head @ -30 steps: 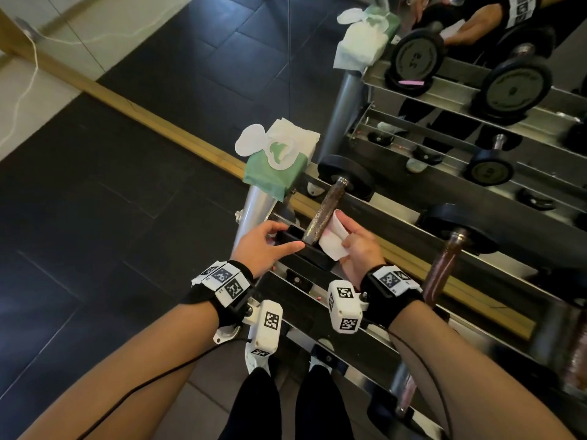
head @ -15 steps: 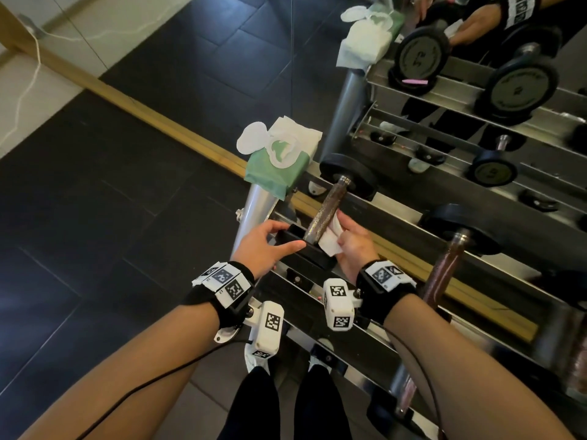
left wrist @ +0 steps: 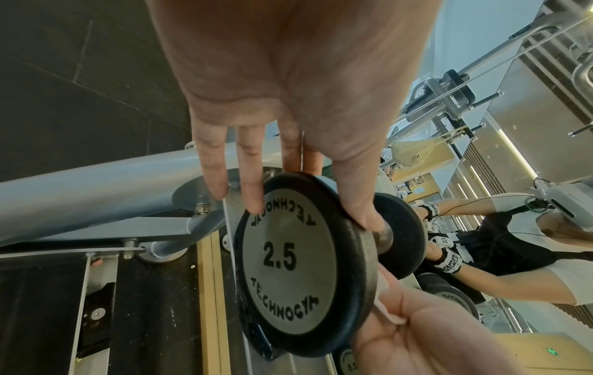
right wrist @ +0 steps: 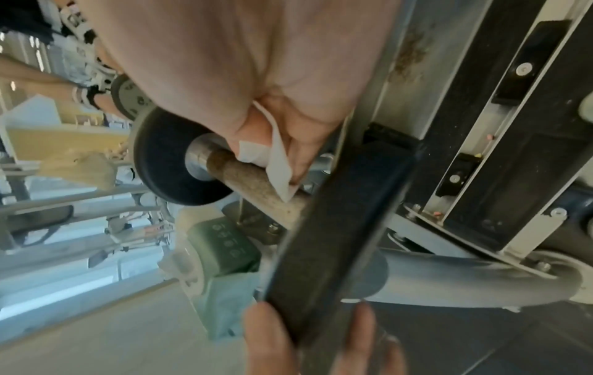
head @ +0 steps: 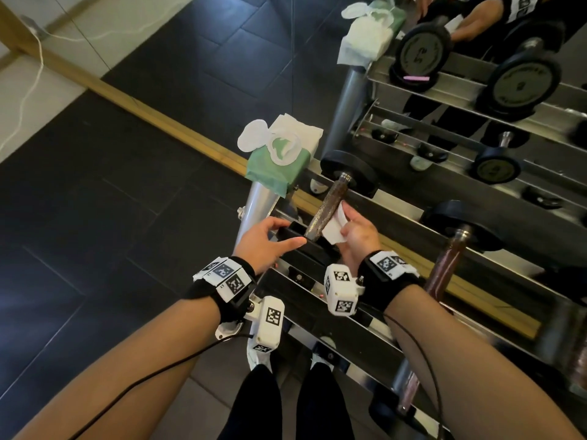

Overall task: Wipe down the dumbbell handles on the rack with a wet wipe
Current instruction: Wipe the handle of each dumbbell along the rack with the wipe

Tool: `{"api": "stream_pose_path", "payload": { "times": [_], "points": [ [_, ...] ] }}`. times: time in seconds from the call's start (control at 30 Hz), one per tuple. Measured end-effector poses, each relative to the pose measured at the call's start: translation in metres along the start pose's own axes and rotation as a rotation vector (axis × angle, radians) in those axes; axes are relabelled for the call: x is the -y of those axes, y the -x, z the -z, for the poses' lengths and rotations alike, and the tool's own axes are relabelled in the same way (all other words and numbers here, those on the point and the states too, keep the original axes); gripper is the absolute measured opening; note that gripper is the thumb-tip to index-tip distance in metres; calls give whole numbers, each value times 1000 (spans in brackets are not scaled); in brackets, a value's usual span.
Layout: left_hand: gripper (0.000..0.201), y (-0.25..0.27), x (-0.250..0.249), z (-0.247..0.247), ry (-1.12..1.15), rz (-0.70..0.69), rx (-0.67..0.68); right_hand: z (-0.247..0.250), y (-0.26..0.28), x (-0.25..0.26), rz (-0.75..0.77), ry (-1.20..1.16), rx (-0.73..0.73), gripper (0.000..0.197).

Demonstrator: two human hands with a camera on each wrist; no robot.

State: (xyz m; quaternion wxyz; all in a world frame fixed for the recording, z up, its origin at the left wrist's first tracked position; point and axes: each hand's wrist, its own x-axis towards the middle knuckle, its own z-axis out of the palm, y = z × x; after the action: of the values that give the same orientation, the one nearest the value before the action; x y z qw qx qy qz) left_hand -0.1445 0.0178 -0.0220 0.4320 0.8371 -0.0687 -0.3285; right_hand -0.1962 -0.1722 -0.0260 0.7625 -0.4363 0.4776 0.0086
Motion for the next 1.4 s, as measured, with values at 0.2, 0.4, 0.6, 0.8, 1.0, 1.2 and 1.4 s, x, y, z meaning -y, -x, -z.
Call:
{"api": "stream_pose_path", "payload": {
  "times": [0.2,0.4,0.6,0.8,1.0,1.2,1.4],
  "points": [
    [51,-1,1,-1,34,21,19,4,-3,12,39,-15,-24,59],
    [54,3,-2,-2,90,42,32,-8,2,14,25,-18,-34,58],
    [48,4,-5,-1,84,31,24,2,19,-7,-27,-69,27,63],
    [55,2,-4,1,83,46,38,-4,5,12,1,-138,-48,60],
    [50,2,-3,-1,122,45,29,-1,15,-2,-12,-94,-11,63],
    [46,3,-5,0,121,41,45,29,20,-7,-46,-115,44,54],
    [44,5,-6,-1,116,41,42,21,8,4,139,68,-52,36]
  ]
}}
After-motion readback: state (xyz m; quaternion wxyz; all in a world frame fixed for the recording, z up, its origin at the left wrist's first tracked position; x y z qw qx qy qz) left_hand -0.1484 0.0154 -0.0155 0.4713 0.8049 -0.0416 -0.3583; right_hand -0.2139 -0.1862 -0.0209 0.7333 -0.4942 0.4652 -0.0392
